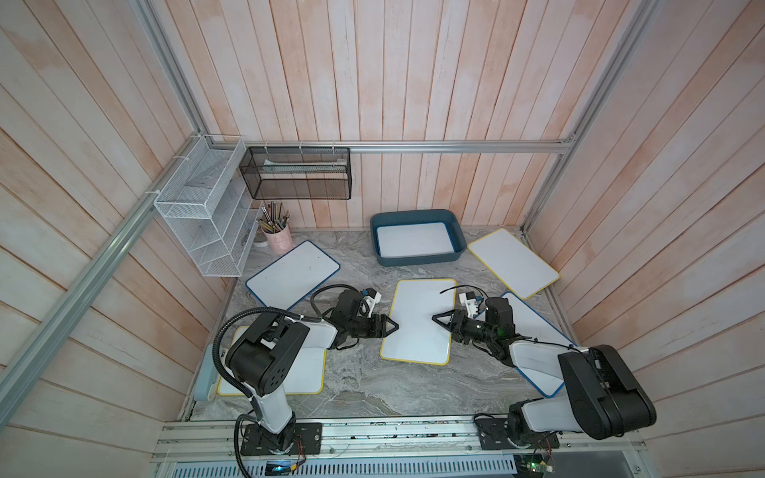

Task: Put the whiteboard into the storage box
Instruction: Pick up the whiteboard at the center of the board.

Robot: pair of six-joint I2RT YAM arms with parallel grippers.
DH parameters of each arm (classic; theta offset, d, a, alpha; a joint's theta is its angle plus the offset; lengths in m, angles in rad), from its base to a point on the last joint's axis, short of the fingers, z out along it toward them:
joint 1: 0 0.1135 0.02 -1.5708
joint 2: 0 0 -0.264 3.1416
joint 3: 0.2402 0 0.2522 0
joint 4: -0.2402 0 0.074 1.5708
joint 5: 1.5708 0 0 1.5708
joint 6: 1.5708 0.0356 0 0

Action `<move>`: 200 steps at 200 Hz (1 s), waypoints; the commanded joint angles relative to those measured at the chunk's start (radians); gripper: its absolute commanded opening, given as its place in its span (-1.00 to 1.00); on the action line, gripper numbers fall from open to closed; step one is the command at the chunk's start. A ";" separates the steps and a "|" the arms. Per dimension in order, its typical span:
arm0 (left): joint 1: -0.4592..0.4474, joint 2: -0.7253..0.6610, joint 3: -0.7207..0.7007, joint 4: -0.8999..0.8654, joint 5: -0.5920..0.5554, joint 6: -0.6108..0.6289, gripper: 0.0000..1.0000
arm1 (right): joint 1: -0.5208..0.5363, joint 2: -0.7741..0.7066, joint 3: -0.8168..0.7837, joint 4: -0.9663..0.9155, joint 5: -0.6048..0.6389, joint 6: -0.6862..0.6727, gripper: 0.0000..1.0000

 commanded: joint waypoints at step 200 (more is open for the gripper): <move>0.087 -0.152 -0.108 0.179 -0.054 -0.091 0.39 | -0.075 -0.092 0.095 -0.216 -0.064 -0.167 -1.00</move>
